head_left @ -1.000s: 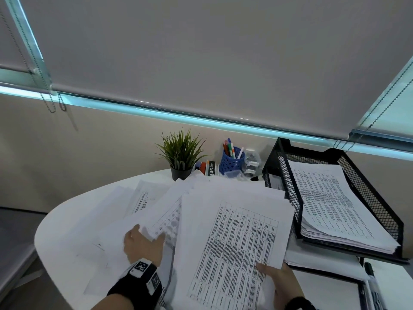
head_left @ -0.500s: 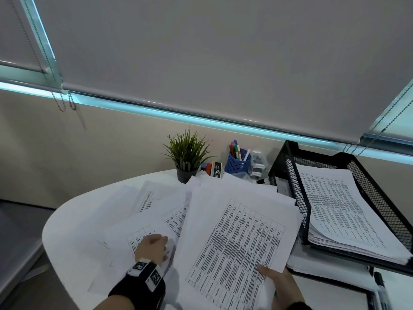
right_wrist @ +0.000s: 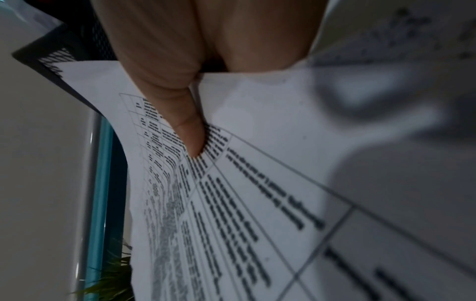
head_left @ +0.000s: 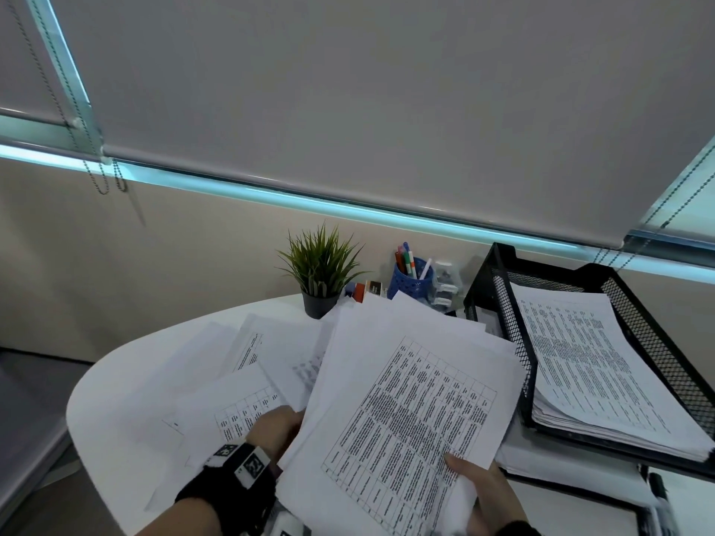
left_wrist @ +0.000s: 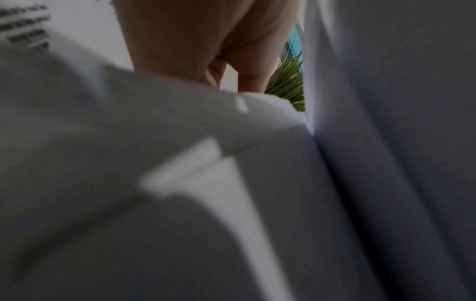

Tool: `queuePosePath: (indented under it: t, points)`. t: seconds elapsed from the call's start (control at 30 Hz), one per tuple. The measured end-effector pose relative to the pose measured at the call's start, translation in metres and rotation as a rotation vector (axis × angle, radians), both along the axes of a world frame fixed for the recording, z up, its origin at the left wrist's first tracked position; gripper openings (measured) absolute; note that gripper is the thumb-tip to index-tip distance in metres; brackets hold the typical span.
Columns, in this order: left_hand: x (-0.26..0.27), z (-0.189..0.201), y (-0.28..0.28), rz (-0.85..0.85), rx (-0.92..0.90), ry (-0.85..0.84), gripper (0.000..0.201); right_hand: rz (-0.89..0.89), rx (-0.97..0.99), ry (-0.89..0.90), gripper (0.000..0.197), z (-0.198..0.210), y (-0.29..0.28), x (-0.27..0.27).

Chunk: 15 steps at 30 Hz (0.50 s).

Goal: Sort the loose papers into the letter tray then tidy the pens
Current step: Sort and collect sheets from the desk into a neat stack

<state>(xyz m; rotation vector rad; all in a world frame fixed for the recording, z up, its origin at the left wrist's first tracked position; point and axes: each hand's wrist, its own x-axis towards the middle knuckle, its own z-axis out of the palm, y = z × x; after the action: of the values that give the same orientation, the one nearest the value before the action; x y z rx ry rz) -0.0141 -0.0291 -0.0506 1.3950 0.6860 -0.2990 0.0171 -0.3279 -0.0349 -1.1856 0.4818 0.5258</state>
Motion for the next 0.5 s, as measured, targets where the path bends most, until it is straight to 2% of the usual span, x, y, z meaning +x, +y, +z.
queuePosePath:
  t: [0.07, 0.17, 0.23, 0.3, 0.37, 0.43, 0.5]
  points:
    - [0.002, -0.008, 0.005, -0.008, 0.023, -0.014, 0.016, 0.020, -0.015, 0.033, 0.073, -0.004, -0.003, 0.000]
    - [0.002, -0.017, 0.008, 0.063, 0.020, 0.011, 0.013, 0.078, -0.059, 0.056, 0.095, -0.014, -0.005, -0.002]
    - [0.005, -0.017, 0.012, 0.062, 0.147, 0.038, 0.011, 0.081, -0.115, 0.066, 0.096, -0.018, -0.005, -0.004]
    - [0.005, -0.014, 0.016, -0.035, 0.330, 0.031, 0.005, 0.098, -0.167, 0.070, 0.080, -0.021, -0.008, -0.002]
    - [0.005, -0.008, 0.025, -0.177, 0.493, 0.033, 0.021, 0.119, -0.206, 0.056, 0.065, -0.022, -0.016, -0.001]
    - [0.004, -0.005, 0.034, -0.215, 0.500, 0.071, 0.030, 0.112, -0.273, 0.036, 0.064, -0.022, -0.021, 0.002]
    - [0.004, -0.003, 0.043, -0.205, 0.449, 0.064, 0.026, 0.093, -0.322, 0.002, 0.067, -0.022, -0.024, 0.005]
